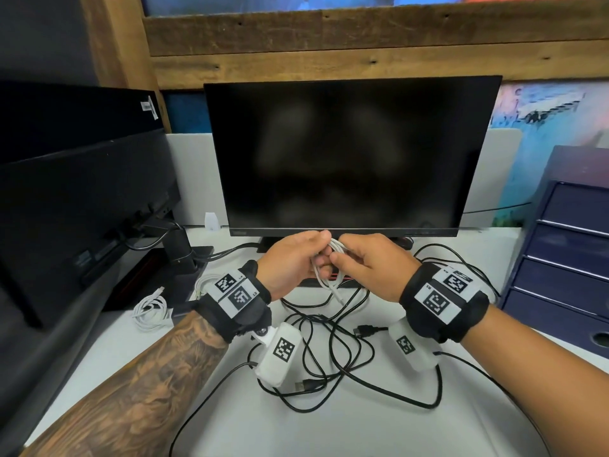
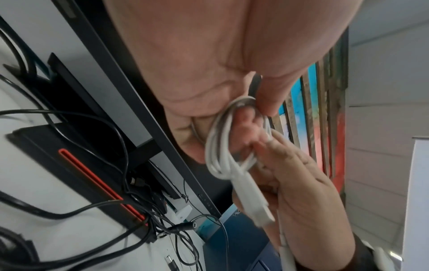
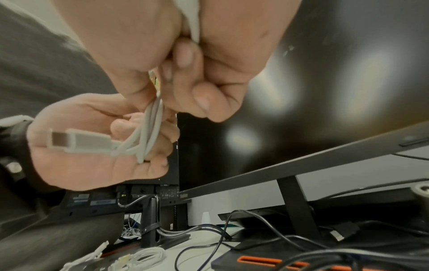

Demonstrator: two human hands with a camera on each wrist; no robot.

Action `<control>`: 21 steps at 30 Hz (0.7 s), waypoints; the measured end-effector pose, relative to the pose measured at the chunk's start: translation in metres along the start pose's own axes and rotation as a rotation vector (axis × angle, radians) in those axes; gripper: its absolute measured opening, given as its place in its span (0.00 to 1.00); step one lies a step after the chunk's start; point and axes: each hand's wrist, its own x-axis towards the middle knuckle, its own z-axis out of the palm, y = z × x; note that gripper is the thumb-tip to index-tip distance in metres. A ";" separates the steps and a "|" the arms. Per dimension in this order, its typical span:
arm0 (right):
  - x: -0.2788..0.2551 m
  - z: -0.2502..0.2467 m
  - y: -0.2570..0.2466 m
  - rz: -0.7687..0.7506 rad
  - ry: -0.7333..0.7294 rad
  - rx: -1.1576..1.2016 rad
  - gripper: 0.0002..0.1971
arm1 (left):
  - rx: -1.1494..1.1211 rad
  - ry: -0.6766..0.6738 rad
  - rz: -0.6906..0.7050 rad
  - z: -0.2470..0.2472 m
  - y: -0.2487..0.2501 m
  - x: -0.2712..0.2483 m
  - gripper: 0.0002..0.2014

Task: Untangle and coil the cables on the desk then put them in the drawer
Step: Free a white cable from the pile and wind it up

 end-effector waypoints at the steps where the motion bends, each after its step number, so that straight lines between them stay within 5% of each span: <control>1: 0.000 0.001 0.000 -0.002 -0.008 0.011 0.14 | 0.036 0.019 0.013 0.001 -0.001 0.000 0.16; 12: -0.001 -0.003 0.007 0.009 -0.054 -0.156 0.18 | 0.033 0.237 -0.009 -0.007 0.009 0.001 0.19; 16: 0.000 -0.001 0.011 0.105 -0.067 0.020 0.13 | 0.036 0.220 -0.032 -0.001 0.009 0.001 0.19; 18: 0.001 0.000 0.010 0.141 0.000 0.148 0.05 | 0.021 0.216 -0.029 0.000 0.011 0.000 0.19; 21: 0.003 -0.001 0.009 0.200 0.136 0.434 0.06 | 0.012 0.219 -0.019 -0.001 0.014 -0.001 0.19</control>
